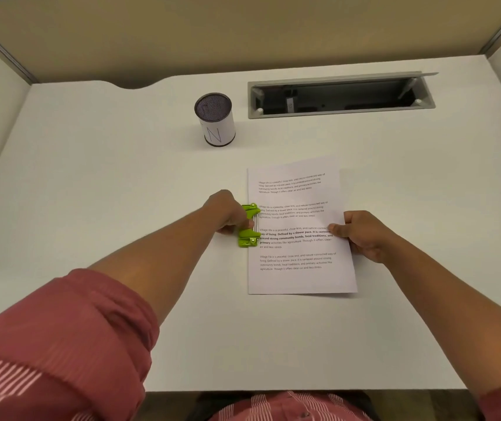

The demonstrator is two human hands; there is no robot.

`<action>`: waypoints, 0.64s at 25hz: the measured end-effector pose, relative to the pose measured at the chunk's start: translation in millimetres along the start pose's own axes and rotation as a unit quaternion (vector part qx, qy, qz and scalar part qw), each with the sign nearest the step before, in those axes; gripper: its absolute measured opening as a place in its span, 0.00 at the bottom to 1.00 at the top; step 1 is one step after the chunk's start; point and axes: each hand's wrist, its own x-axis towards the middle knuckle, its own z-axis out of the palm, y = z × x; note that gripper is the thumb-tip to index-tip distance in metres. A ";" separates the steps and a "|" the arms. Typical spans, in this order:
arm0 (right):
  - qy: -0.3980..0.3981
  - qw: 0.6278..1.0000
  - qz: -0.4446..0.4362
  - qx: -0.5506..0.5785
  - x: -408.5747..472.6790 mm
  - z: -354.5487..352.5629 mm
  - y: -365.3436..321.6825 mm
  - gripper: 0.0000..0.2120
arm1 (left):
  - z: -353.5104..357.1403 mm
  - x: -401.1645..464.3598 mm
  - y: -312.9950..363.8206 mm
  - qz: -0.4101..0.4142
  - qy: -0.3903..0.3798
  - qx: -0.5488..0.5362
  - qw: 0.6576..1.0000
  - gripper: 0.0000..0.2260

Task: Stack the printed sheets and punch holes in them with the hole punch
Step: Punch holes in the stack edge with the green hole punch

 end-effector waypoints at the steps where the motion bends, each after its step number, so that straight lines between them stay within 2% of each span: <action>1: 0.002 1.000 -0.001 -0.002 -1.4 0.7 -0.7 0.05 | 0.5 -1.6 -0.9 0.005 0.008 0.005 1.000 0.19; 5: 0.017 1.000 -0.014 -0.017 -9.5 4.1 -1.9 0.05 | 4.5 -16.1 -2.3 0.044 0.062 0.064 0.995 0.18; 8: 0.038 0.998 -0.037 -0.033 -14.3 6.5 -3.0 0.06 | 9.5 -25.4 -4.0 0.072 0.094 0.091 0.989 0.13; 11: 0.062 0.996 -0.051 -0.040 -19.1 7.3 -6.8 0.04 | 10.6 -32.5 -2.5 0.074 0.098 0.049 0.991 0.10; 16: 0.084 0.993 -0.060 -0.056 -32.9 -11.6 -7.4 0.06 | 11.1 -35.6 -6.2 0.056 0.086 -0.037 0.994 0.12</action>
